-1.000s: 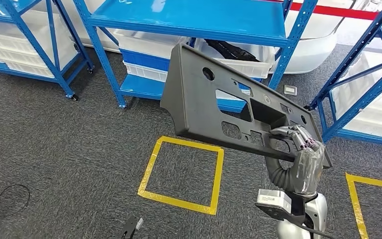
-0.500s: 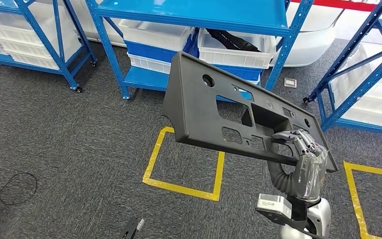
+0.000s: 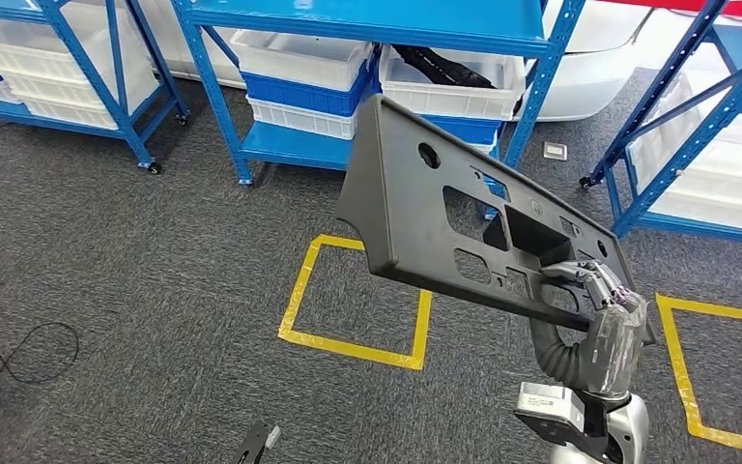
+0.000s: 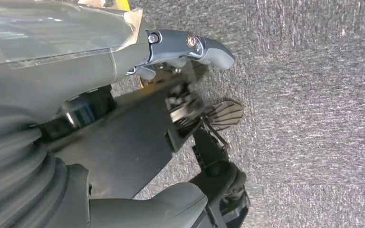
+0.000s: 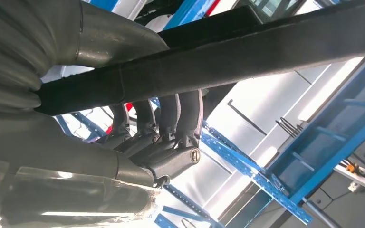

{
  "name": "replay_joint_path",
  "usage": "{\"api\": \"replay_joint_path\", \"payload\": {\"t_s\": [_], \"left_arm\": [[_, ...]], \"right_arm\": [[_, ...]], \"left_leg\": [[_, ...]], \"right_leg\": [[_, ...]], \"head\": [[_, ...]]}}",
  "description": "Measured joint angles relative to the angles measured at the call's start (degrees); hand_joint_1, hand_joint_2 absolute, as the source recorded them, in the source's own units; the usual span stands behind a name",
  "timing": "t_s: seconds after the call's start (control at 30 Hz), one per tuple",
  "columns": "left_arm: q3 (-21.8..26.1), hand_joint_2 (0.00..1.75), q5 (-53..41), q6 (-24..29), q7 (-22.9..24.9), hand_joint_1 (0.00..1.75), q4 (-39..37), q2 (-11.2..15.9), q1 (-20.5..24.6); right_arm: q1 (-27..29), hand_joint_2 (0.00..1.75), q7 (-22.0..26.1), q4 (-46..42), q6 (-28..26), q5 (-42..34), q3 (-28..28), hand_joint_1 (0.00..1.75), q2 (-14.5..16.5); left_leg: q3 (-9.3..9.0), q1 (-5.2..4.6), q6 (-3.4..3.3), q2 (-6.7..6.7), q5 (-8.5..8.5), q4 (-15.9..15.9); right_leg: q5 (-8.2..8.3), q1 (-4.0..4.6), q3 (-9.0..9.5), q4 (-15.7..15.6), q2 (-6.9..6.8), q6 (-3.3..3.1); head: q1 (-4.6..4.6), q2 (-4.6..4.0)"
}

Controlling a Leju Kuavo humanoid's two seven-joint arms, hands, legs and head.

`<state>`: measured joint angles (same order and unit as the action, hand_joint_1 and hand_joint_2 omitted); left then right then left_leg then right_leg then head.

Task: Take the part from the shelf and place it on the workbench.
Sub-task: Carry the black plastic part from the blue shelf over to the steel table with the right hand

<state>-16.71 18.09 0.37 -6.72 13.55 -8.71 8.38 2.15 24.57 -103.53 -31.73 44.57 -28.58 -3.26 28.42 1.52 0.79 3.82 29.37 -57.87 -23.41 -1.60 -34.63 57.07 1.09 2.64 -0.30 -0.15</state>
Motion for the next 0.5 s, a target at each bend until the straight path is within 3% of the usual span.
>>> {"api": "replay_joint_path", "payload": {"t_s": [0.07, 0.13, 0.23, 0.27, 0.3, 0.33, 0.4, 0.43, 0.5], "left_arm": [[0.0, 1.75, 0.1, 0.1, -0.2, 0.00, 0.0, 0.0, -0.1], [0.0, 1.75, 0.3, 0.1, -1.0, 0.00, 0.0, 0.0, -0.4], [0.0, 1.75, 0.4, 0.2, -2.3, 0.00, 0.0, 0.0, -1.3], [0.0, 1.75, 0.5, 0.2, -2.5, 0.00, -0.1, 0.0, -1.6], [0.0, 1.75, 0.5, 0.2, -2.7, 0.00, -0.1, 0.0, -1.9], [0.0, 1.75, 0.6, 0.2, -2.7, 0.00, -0.1, 0.0, -2.0], [0.0, 1.75, 0.6, 0.3, -2.9, 0.00, -0.1, -0.1, -2.1], [0.0, 1.75, 0.7, 0.3, -3.0, 0.00, -0.1, -0.1, -2.1], [0.0, 1.75, 0.7, 0.4, -3.1, 0.00, -0.1, -0.1, -2.1]], "right_arm": [[-0.1, 1.75, 0.2, 0.1, 0.0, -0.6, 0.0, 1.75, 0.0], [0.1, 1.75, 0.2, 0.3, 0.0, -0.9, 0.0, 1.75, -0.1], [0.3, 1.75, 0.4, 0.7, 0.1, -1.5, -0.1, 1.75, -0.2], [0.3, 1.75, 0.4, 0.9, 0.2, -1.8, -0.2, 1.75, -0.3], [0.4, 1.75, 0.5, 1.1, 0.4, -2.0, -0.2, 1.75, -0.3], [0.4, 1.75, 0.6, 1.3, 0.5, -2.3, -0.2, 1.75, -0.3], [0.3, 1.75, 0.7, 1.7, 0.9, -2.6, -0.2, 1.75, -0.2], [0.3, 1.75, 0.8, 1.8, 1.1, -2.8, -0.3, 1.75, -0.1], [0.1, 1.75, 0.8, 2.0, 1.4, -3.0, -0.3, 1.75, 0.2]], "left_leg": [[-0.03, -0.43, -0.97, -0.82, -0.08, 0.9], [0.47, -0.59, -2.37, -2.07, -0.92, 1.3], [1.63, -0.93, -3.63, -4.20, -1.90, 1.4], [2.03, -1.11, -3.74, -4.90, -2.14, 1.4], [2.36, -1.27, -3.77, -5.52, -2.38, 1.4], [2.59, -1.41, -3.73, -6.08, -2.57, 1.4], [2.74, -1.59, -3.57, -7.05, -2.80, 1.4], [2.76, -1.74, -3.41, -7.48, -2.86, 1.3], [2.87, -1.96, -3.02, -8.29, -3.02, 1.2]], "right_leg": [[0.88, -0.06, -0.59, -0.1, 0.79, 1.07], [-0.05, -0.21, -2.05, 1.6, 0.73, 1.34], [-5.60, -0.15, -6.56, 12.0, -0.21, 0.79], [-6.94, -0.11, -7.51, 15.2, -0.30, 0.89], [-7.47, -0.07, -7.40, 16.5, -0.39, 1.13], [-7.14, -0.03, -5.98, 15.3, -0.58, 1.43], [-5.23, 0.18, -0.41, 7.4, -2.04, 1.79], [-4.44, 0.51, 2.22, 3.5, -3.24, 1.59], [-3.72, 1.03, 4.40, -0.5, -4.65, 0.68]], "head": [[0.06, 0.00], [0.20, 0.01], [0.55, 0.00], [0.55, 0.00], [0.55, 0.00], [0.56, 0.00], [0.58, 0.00], [0.56, 0.01], [0.56, 0.01]]}}
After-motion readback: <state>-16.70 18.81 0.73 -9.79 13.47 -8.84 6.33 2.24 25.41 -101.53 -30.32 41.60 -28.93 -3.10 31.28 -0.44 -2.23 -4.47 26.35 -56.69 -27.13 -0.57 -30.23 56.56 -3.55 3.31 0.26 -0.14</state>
